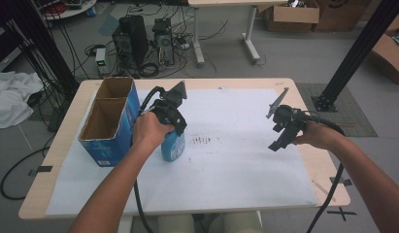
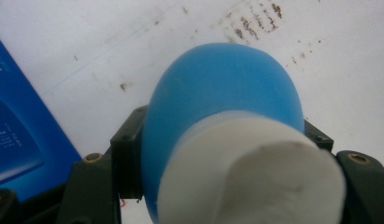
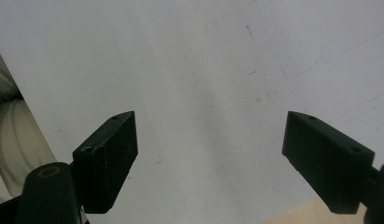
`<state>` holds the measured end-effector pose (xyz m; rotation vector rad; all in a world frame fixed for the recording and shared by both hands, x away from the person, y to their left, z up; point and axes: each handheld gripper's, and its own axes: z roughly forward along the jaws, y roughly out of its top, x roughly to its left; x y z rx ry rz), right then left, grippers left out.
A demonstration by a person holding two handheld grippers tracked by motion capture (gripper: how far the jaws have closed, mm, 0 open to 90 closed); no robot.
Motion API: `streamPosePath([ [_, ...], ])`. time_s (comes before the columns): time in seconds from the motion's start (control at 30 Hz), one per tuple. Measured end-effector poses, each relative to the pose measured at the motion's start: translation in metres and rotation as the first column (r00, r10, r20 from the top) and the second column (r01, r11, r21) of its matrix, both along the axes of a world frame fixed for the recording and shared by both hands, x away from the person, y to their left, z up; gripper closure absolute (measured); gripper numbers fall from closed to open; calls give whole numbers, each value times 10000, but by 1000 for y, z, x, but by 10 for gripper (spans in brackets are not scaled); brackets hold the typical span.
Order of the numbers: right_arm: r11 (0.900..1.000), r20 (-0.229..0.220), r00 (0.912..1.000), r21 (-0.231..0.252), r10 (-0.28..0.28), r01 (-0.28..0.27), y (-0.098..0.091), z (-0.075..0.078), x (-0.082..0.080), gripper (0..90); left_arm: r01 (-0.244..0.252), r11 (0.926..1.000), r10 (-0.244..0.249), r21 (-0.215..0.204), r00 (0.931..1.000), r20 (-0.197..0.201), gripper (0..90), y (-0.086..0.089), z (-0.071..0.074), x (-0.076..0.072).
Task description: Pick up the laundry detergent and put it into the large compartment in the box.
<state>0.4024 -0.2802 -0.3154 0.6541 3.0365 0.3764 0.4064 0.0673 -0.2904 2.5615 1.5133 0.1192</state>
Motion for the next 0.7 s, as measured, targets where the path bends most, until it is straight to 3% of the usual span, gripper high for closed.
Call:
streamPosePath([
  [0.2,10000,20,10000,9,6,-6,0,1,-1,183,30,9995,-28,-309,10000,82,371,3,15,-1],
  [0.37,10000,47,10000,39,-12,12,-1,2,-2,183,-58,9992,71,-406,9995,315,371,8,41,-6],
  [0.4,10000,47,10000,39,-12,12,-1,2,-2,183,-58,9992,71,-406,9995,315,371,8,41,-6],
  [0.43,10000,73,10000,28,11,-12,-2,2,-2,182,-132,9991,151,-412,9989,441,372,10,53,-7],
  [0.47,10000,71,10000,45,8,-8,-2,2,-3,183,-132,9991,151,-412,9989,441,372,10,53,-7],
  [0.5,10000,79,10000,47,39,-39,-1,2,-3,183,-172,9990,194,-410,9983,544,372,14,67,-8],
  [0.53,10000,82,10000,69,33,-34,-1,2,-3,183,-172,9990,194,-410,9983,544,372,14,67,-8],
  [0.57,10000,89,9999,53,52,-52,-1,2,-3,183,-333,9981,368,-512,9969,701,372,17,82,-10],
  [0.6,10000,89,9999,53,52,-52,-1,2,-3,183,-333,9981,368,-512,9969,701,372,17,82,-10],
  [0.63,9999,99,9999,103,62,-63,0,2,-4,182,-471,9975,515,-532,9950,852,372,21,99,-11],
  [0.67,9999,99,9999,103,62,-63,0,2,-4,182,-471,9975,515,-532,9950,852,372,21,99,-11],
  [0.7,9999,99,9999,95,103,-104,0,1,-4,182,-623,9968,671,-510,9929,982,372,24,115,-11],
])
